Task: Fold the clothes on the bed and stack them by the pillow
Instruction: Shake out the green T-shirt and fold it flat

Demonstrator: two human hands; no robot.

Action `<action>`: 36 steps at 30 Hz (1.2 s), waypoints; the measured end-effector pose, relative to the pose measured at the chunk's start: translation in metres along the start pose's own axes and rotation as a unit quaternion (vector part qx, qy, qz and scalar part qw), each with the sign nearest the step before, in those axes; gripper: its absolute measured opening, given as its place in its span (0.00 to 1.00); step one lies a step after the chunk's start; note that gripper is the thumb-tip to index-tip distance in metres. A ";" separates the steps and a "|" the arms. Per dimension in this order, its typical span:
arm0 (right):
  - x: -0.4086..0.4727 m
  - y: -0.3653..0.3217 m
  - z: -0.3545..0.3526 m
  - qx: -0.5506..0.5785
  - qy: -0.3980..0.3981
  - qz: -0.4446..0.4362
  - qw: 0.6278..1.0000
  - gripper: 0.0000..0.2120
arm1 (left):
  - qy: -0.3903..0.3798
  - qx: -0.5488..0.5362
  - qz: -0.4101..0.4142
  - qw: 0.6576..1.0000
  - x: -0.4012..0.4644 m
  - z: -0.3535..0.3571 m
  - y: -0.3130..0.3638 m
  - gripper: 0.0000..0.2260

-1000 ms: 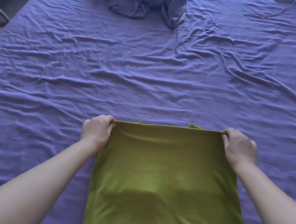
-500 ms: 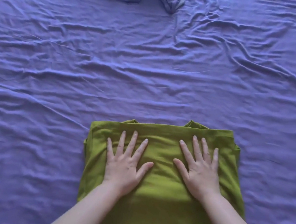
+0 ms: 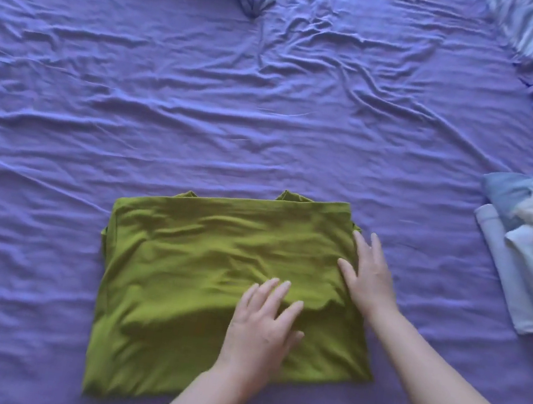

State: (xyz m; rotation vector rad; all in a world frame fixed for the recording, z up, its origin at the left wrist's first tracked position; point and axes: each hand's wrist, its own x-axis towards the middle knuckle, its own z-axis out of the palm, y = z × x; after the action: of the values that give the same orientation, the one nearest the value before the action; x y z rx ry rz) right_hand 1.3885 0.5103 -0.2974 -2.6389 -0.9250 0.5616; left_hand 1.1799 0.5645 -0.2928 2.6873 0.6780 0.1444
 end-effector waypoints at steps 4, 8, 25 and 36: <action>0.027 0.006 -0.025 0.104 -0.043 0.034 0.993 0.36 | -0.024 -0.120 0.007 0.993 0.013 0.021 0.066 0.21; 0.039 0.007 -0.020 0.123 -0.039 0.053 0.990 0.34 | -0.080 -0.114 -0.065 0.988 0.017 0.044 0.112 0.27; 0.029 -0.056 -0.039 0.384 -0.159 0.094 0.905 0.15 | 0.019 -0.345 -0.330 0.878 -0.019 0.018 0.087 0.17; -0.012 -0.202 0.012 0.396 -0.173 0.009 0.902 0.20 | 0.125 -0.446 -0.484 0.742 -0.100 -0.054 -0.027 0.06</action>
State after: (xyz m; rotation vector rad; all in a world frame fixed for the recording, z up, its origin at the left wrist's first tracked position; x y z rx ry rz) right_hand 1.2675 0.6558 -0.2260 -1.8367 -0.5688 1.1505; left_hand 1.0704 0.5563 -0.2538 1.1884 1.5105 0.4147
